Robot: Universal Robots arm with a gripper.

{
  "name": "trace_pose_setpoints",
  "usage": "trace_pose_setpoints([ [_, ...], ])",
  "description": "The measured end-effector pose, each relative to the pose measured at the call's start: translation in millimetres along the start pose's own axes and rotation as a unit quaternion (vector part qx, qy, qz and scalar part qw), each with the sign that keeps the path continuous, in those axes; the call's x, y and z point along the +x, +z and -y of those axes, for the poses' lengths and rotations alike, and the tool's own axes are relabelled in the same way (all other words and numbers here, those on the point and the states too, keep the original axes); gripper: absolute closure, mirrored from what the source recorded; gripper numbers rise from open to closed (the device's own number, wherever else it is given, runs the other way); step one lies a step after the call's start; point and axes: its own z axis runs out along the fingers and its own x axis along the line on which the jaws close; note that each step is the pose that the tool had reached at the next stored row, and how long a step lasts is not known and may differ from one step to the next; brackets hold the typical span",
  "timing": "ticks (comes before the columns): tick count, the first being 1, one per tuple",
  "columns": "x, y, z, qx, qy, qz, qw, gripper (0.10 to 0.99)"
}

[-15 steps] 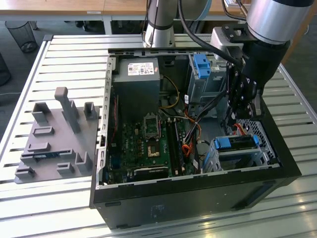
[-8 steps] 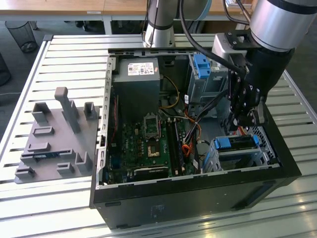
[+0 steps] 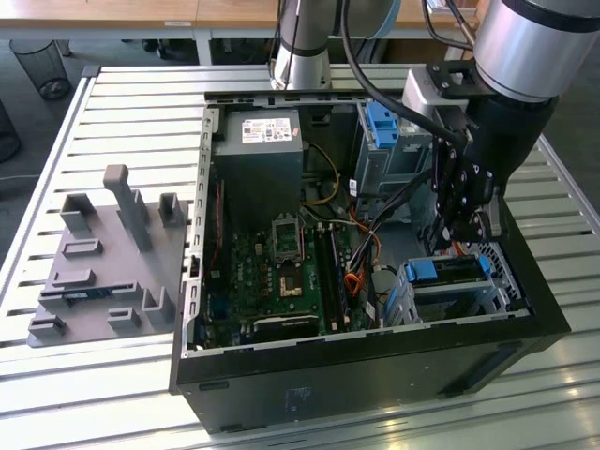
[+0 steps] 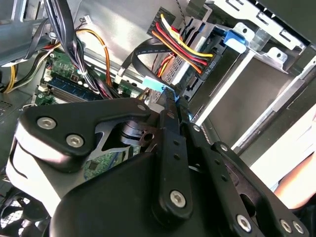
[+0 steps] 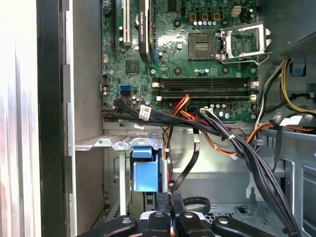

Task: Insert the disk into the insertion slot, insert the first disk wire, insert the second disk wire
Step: 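Insert the second disk wire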

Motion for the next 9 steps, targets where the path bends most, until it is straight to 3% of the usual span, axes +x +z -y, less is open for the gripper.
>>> trace_pose_setpoints([
  [5,1.7,2.0,2.2,0.0,0.0,0.0,1.0,0.945],
  [9,8.8,2.9,2.5,0.0,0.0,0.0,1.0,0.945],
])
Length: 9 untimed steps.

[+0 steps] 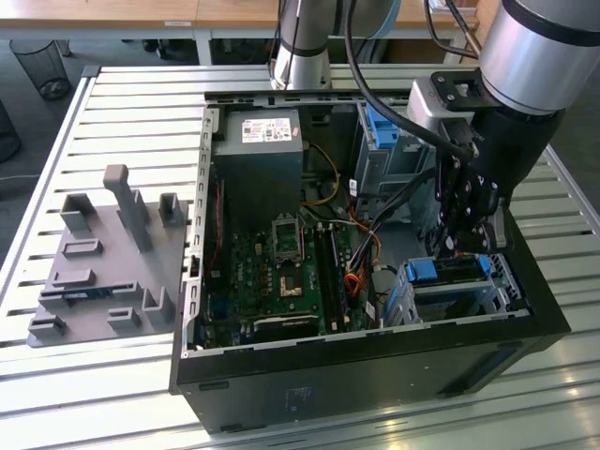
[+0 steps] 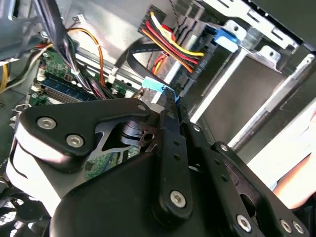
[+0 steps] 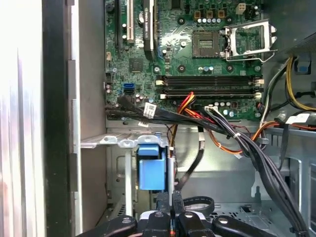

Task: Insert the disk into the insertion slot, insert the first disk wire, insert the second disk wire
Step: 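Insert the second disk wire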

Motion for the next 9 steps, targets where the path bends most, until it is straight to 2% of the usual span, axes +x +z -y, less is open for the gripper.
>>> trace_pose_setpoints([
  [3,4.5,0.7,0.4,0.0,0.0,0.0,1.0,0.945],
  [9,4.8,2.2,4.3,0.0,0.0,-0.0001,1.0,0.945],
])
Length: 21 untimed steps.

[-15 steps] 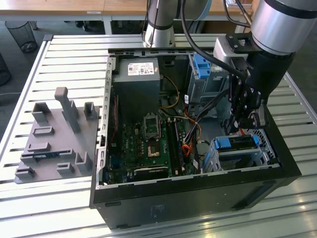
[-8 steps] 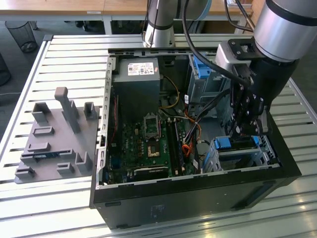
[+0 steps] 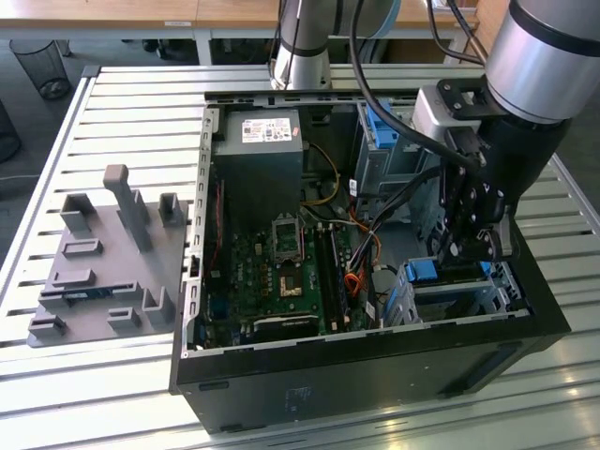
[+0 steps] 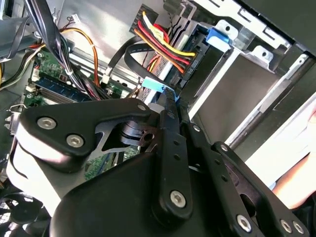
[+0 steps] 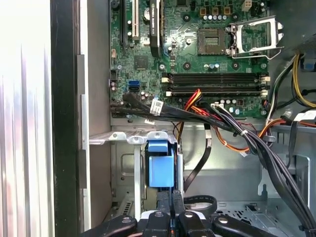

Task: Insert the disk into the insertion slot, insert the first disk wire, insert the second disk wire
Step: 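Insert the second disk wire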

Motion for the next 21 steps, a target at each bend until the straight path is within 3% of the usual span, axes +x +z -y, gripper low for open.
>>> trace_pose_setpoints([
  [21,-0.1,2.9,3.4,-0.0001,0.0,0.0019,1.0,0.945],
])
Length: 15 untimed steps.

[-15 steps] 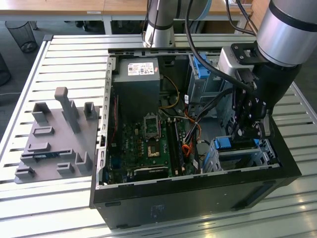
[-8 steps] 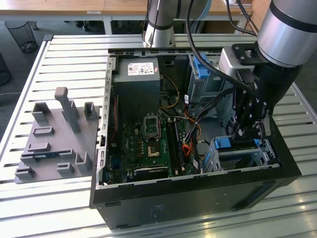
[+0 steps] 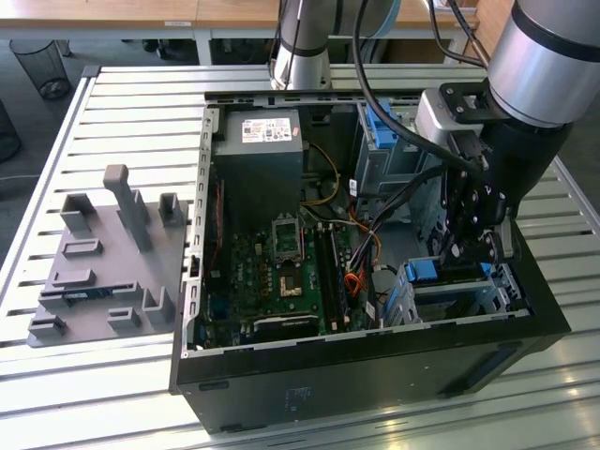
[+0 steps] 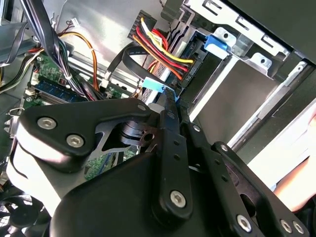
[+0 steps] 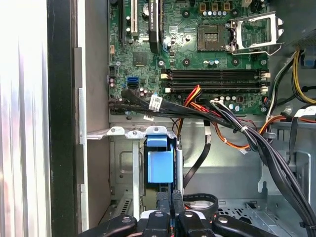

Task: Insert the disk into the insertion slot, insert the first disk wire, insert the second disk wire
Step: 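Insert the second disk wire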

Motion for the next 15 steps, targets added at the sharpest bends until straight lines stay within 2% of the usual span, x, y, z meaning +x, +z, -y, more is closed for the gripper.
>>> trace_pose_setpoints([
  [15,0.2,3.8,-0.1,0.0,0.003,0.0,1.0,0.945],
])
